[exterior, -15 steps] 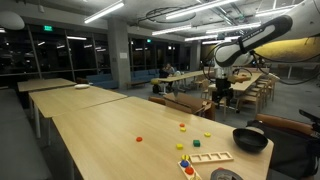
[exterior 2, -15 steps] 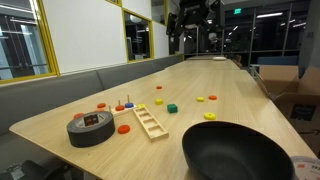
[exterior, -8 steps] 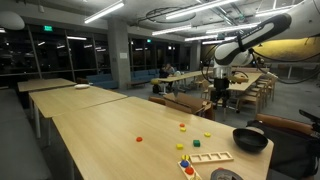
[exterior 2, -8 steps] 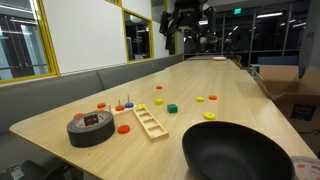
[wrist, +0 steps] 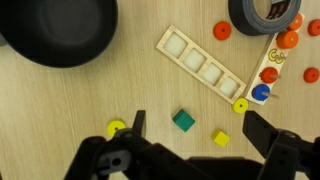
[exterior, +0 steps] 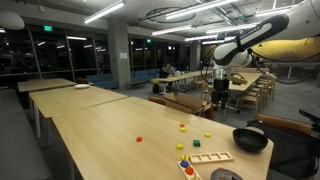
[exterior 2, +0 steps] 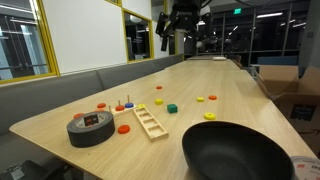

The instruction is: Put the blue round block on the table

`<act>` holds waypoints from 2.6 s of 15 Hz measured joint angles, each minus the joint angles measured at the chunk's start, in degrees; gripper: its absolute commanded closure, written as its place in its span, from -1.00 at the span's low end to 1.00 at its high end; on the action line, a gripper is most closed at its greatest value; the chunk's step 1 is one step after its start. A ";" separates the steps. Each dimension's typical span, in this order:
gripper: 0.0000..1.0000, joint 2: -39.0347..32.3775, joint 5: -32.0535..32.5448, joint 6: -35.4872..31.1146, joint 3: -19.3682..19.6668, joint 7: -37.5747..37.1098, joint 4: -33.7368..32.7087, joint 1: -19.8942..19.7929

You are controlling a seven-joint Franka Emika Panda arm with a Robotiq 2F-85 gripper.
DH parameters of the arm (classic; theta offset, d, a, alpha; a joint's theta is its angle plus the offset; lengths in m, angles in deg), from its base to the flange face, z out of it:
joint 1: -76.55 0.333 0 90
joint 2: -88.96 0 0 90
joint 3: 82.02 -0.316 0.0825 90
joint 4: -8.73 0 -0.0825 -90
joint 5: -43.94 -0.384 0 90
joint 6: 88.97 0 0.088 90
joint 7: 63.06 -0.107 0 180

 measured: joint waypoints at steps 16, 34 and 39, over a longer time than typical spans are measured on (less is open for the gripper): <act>-1.00 -2.49 -4.50 1.08 -14.74 -6.15 0.07 14.23; -1.00 -11.45 0.65 -21.63 -16.70 -21.98 5.72 14.47; -1.00 -14.47 1.31 -24.88 -16.69 -23.95 5.85 14.47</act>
